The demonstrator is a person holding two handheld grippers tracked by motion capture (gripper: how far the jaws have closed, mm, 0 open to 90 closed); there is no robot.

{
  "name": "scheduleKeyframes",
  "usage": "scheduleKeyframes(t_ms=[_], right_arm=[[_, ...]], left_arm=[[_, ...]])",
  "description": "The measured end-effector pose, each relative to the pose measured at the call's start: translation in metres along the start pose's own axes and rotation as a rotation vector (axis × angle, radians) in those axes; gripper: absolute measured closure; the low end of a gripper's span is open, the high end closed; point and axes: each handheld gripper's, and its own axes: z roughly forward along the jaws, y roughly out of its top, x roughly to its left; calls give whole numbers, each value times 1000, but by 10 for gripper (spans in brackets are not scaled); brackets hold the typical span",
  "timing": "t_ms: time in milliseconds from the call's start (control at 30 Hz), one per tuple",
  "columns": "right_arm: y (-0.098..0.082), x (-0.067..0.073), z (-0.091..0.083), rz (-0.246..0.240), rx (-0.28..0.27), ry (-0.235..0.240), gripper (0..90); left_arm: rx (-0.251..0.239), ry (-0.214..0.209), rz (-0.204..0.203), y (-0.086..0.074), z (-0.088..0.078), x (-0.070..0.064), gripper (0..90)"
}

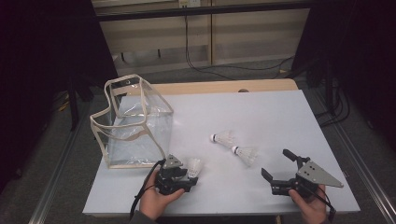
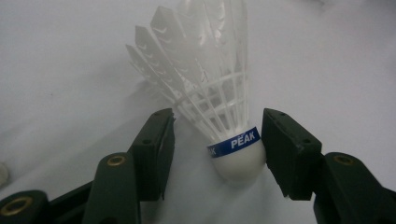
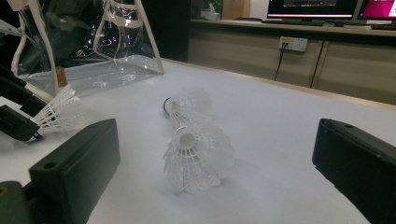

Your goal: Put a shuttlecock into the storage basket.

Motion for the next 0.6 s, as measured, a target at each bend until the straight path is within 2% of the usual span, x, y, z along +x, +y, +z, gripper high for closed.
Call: scheduleKeyframes(t_ms=[600], right_arm=[[0,0,0,-2,0,-2,8]], left_arm=[[33,8,18,2,1,-7,533]])
